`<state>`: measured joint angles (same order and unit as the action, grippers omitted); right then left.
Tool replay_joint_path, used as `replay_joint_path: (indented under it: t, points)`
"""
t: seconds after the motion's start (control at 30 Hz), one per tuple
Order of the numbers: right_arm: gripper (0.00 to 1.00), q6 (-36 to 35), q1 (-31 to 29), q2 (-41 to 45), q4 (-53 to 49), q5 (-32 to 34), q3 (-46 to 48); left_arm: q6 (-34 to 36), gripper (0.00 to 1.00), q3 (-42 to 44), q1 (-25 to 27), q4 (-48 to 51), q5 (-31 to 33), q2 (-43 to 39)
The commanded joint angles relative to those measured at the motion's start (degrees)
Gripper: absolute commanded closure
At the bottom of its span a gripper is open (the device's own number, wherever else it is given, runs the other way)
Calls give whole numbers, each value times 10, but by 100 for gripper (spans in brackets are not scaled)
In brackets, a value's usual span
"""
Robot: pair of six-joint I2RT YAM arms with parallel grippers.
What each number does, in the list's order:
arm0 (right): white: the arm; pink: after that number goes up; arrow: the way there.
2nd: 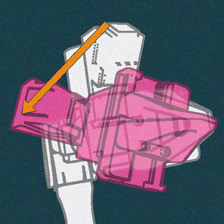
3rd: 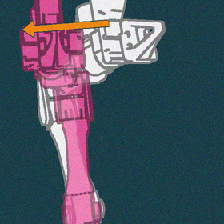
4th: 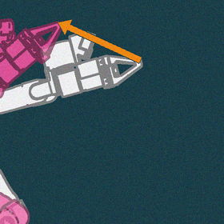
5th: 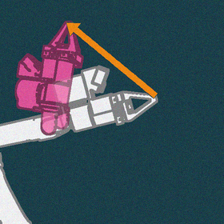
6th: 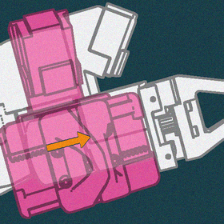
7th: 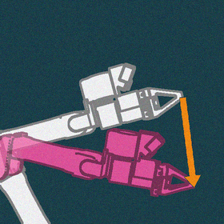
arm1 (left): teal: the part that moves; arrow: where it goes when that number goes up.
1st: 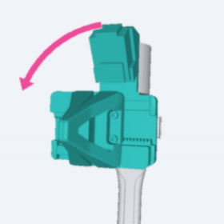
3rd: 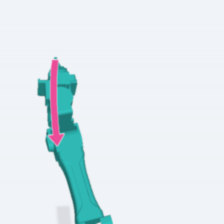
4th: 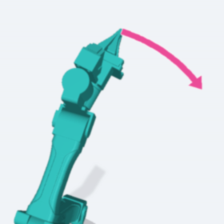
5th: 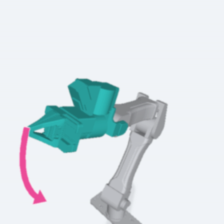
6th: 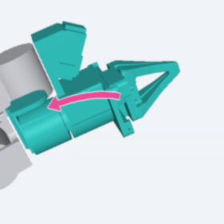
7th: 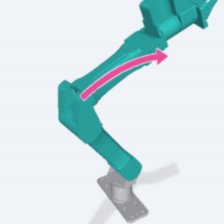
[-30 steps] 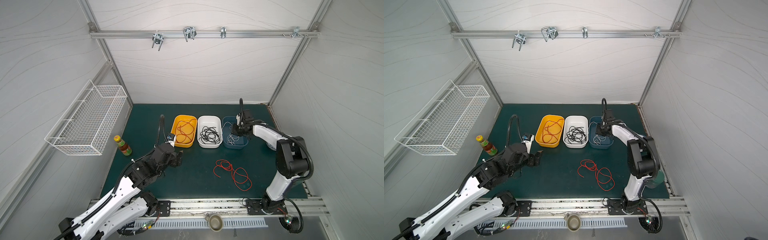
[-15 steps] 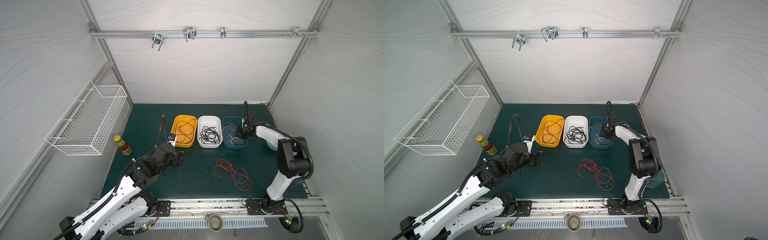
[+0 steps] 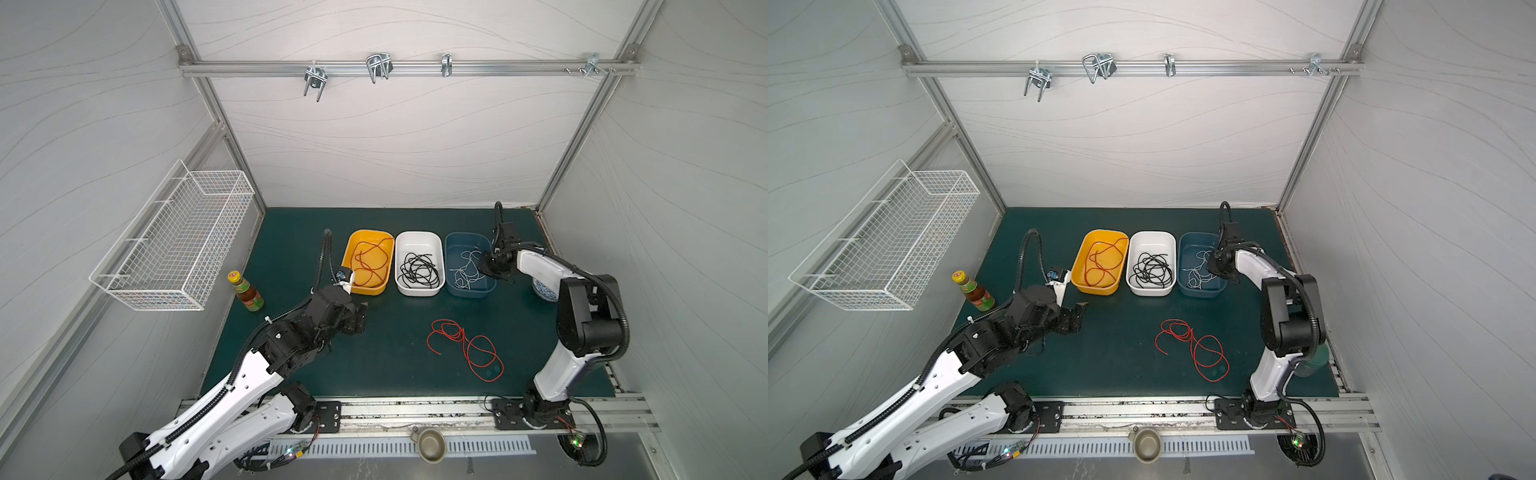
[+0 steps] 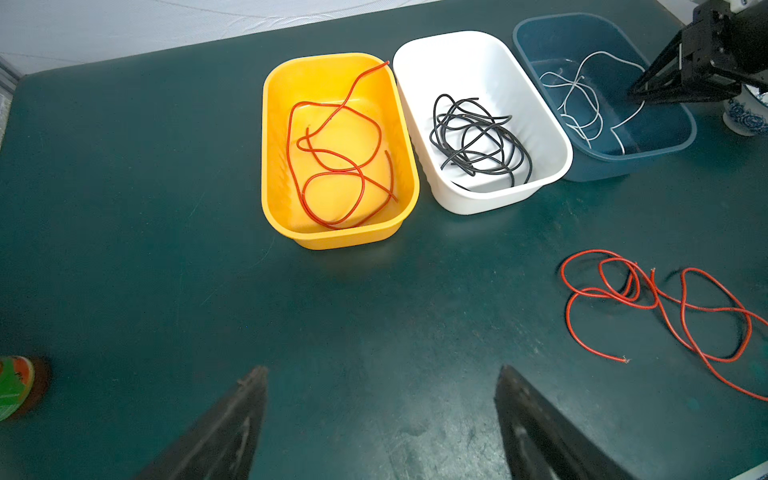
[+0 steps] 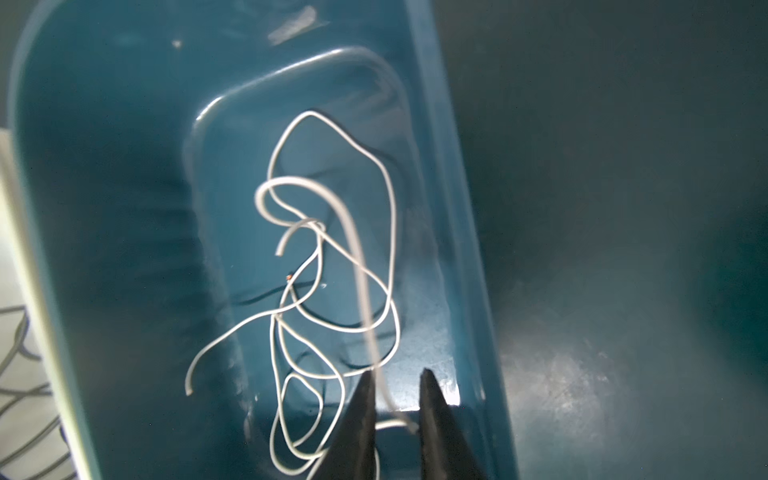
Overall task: Untangle the cables
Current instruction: 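Open the right gripper to release the white wire in the blue tub, then move the right gripper back down to the red wire pile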
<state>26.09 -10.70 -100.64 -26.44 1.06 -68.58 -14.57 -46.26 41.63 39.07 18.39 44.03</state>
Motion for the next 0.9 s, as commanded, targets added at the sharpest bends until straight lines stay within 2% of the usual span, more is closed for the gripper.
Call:
replay_joint_path:
  t: [0.0,0.13,0.37,0.53,0.63,0.73,0.87]
  points:
    - [71,-8,-11,18,-21,-10,-21,4,13,-1,-1,-21,-2,0]
    - [60,-8,-22,45,-29,-6,-26,4,13,-1,-1,-21,-1,0]
    - [41,-3,-47,142,-34,25,-3,4,13,-2,-1,-21,-4,5]
    - [38,-9,-59,192,-54,17,19,3,13,-1,-1,-20,-4,5]
    - [38,-9,-87,243,-47,12,69,3,13,-1,-1,-19,-5,3]
    - [38,-4,-133,297,-28,2,141,3,13,-2,-1,-20,-6,4]
    - [38,17,-214,367,-29,27,225,2,13,-4,-1,-20,-9,5]
